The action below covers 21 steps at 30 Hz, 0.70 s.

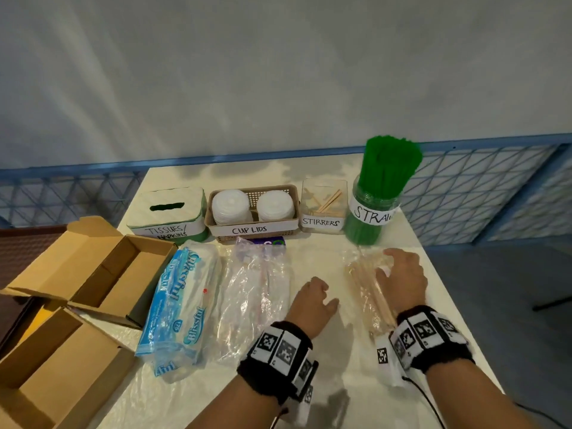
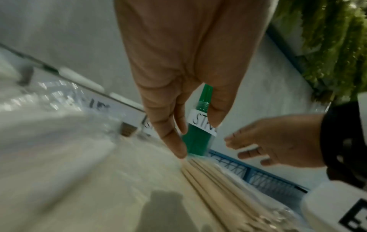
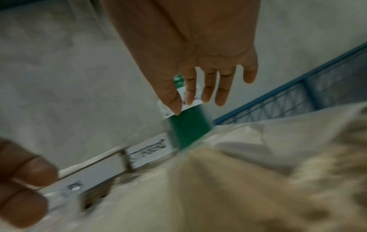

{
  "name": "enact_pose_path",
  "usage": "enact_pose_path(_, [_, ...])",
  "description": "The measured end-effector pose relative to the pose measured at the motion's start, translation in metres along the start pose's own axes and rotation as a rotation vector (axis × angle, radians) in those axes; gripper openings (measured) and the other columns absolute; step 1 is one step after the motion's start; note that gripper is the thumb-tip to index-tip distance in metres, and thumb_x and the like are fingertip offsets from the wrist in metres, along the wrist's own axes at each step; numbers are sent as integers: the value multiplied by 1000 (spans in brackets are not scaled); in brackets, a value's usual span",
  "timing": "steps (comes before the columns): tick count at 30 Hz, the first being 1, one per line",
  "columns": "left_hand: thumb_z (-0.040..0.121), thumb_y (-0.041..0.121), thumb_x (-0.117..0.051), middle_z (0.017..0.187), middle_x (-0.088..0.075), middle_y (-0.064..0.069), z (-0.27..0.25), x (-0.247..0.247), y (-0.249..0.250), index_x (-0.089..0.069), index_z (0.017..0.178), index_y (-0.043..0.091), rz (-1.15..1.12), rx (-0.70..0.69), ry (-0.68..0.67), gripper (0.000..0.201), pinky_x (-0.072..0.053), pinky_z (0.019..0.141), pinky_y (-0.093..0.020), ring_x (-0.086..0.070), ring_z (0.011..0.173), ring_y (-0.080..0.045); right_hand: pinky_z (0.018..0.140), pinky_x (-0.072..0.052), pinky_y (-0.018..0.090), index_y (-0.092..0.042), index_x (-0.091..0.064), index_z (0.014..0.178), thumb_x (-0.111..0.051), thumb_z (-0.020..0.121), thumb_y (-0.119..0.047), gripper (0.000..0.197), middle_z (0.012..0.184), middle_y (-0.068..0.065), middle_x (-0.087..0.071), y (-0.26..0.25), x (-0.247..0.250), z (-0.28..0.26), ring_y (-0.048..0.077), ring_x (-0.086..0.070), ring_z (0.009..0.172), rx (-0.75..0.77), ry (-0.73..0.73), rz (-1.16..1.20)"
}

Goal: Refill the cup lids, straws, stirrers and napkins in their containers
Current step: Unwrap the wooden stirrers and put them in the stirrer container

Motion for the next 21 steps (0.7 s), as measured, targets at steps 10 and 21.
enact_pose_path(10, [89, 34, -56, 138, -41, -19, 50, -92, 18, -22, 139, -4, -46, 284, -218, 71, -44, 100, -36, -46, 124, -31, 104, -37, 34, 1, -26, 141, -63, 85, -40, 79, 143, 18, -39, 108, -23, 15, 30, -44, 127, -275, -423, -80])
enact_pose_path(21, [76, 72, -44, 134, -50, -20, 67, -109, -12, -34, 137, 0, -406, 419, -206, 94, -46, 100, -44, -54, 118, -33, 87, -49, 33, -8, -62, 113, -66, 83, -20, 33, 108, 10, -67, 75, -40, 6, 25, -63, 99, -121, -590, 270])
Point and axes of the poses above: each hand's wrist, its own z-axis towards the middle knuckle, its own x-axis out of the back of the hand, y = z × x, the point moved 10 cm from there along z, towards the middle knuckle
